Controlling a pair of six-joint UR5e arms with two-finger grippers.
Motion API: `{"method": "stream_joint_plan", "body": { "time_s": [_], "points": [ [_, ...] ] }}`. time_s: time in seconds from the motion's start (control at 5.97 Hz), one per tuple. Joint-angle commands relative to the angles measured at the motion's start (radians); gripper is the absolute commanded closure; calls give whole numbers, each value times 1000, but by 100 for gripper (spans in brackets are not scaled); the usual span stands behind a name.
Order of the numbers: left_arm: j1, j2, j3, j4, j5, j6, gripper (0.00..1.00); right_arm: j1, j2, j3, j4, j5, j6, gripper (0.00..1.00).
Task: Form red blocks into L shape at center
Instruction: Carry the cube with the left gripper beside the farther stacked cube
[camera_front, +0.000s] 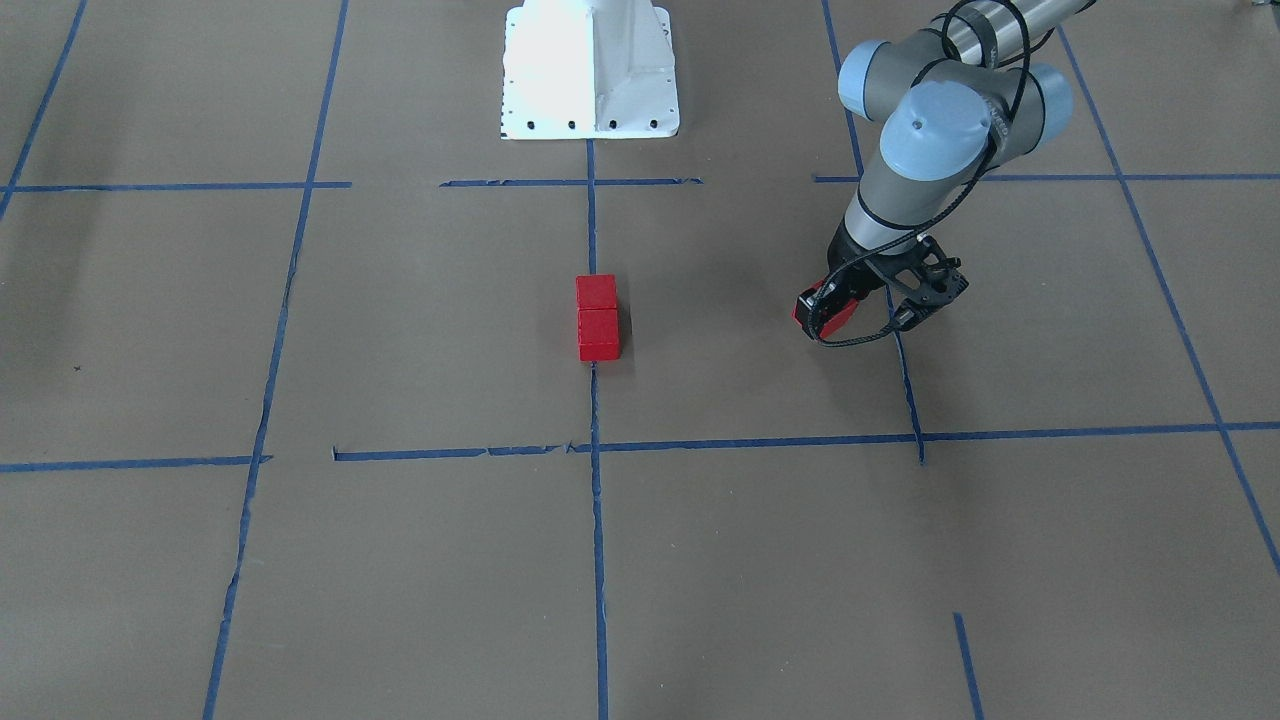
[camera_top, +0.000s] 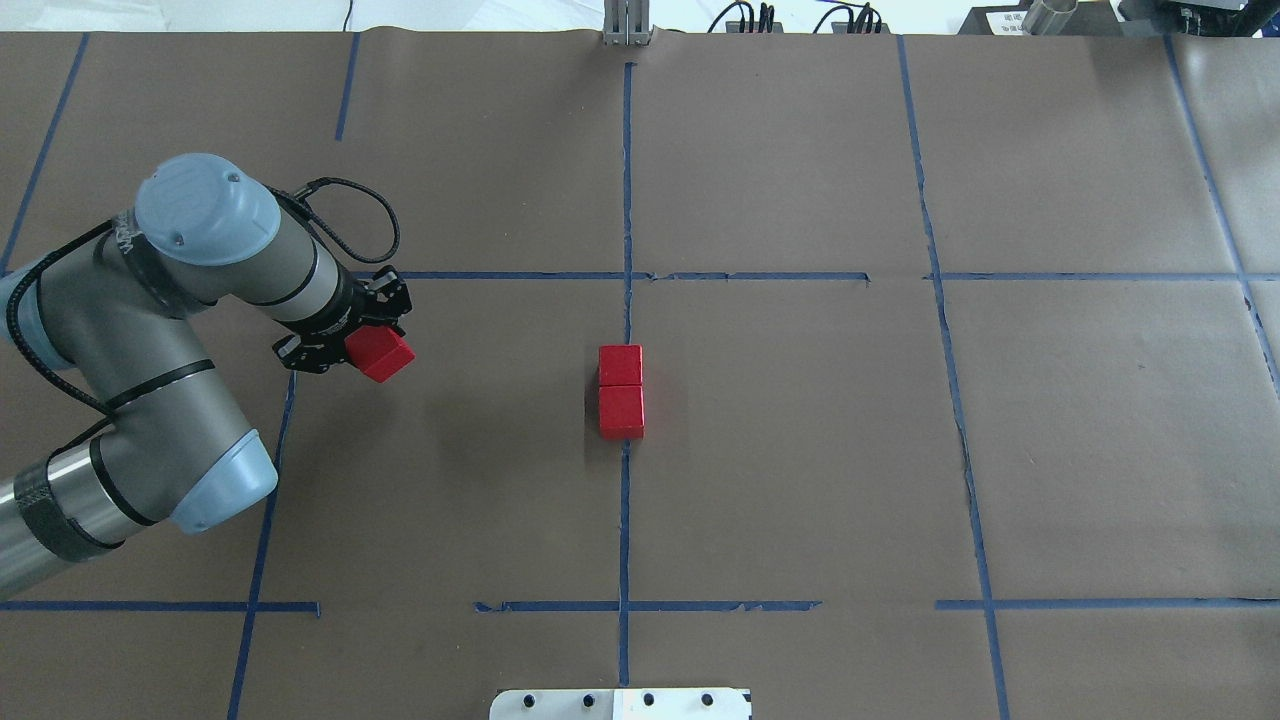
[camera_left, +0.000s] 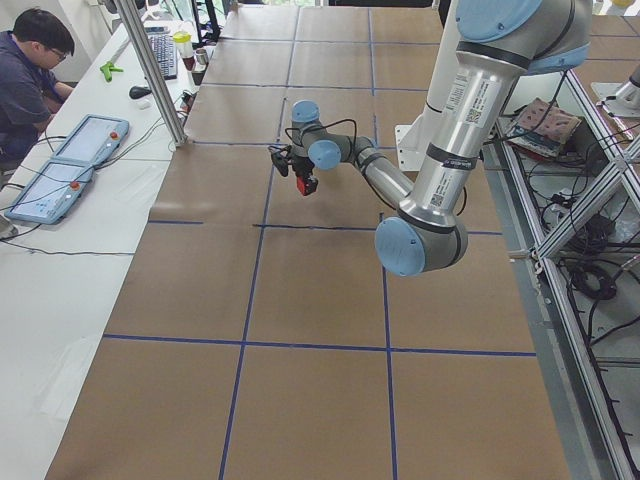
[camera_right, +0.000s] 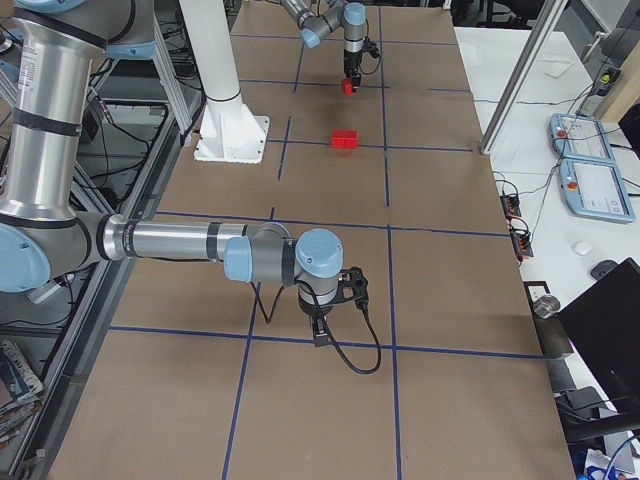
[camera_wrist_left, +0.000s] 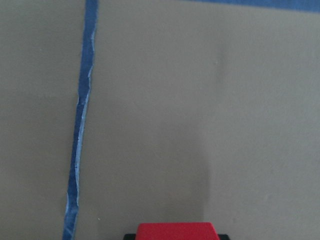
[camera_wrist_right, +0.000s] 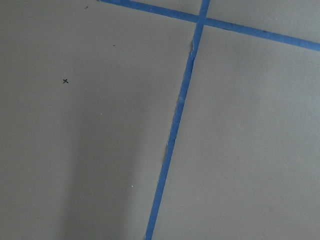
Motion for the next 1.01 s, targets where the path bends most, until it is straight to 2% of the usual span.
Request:
{"method": "stream_joint_plan", "body": {
  "time_s": [0.0,0.17,0.34,0.5,0.67,0.84],
  "points": [
    [47,-63,24,11,37,-526,89,0,-1,0,0,0,-2,0],
    [96,-120,82,11,42,-680,89,0,-1,0,0,0,-2,0],
    [121,-246,201,49,42,-748,89,0,-1,0,0,-1,-2,0],
    [141,-304,255,58,42,-756,87,0,-1,0,0,-1,-3,0],
    [156,-324,267,58,42,-787,87,0,-1,0,0,-1,-3,0],
    [158,-396,353,58,40,-807,86,0,-1,2,0,-1,-5,0]
  ]
}}
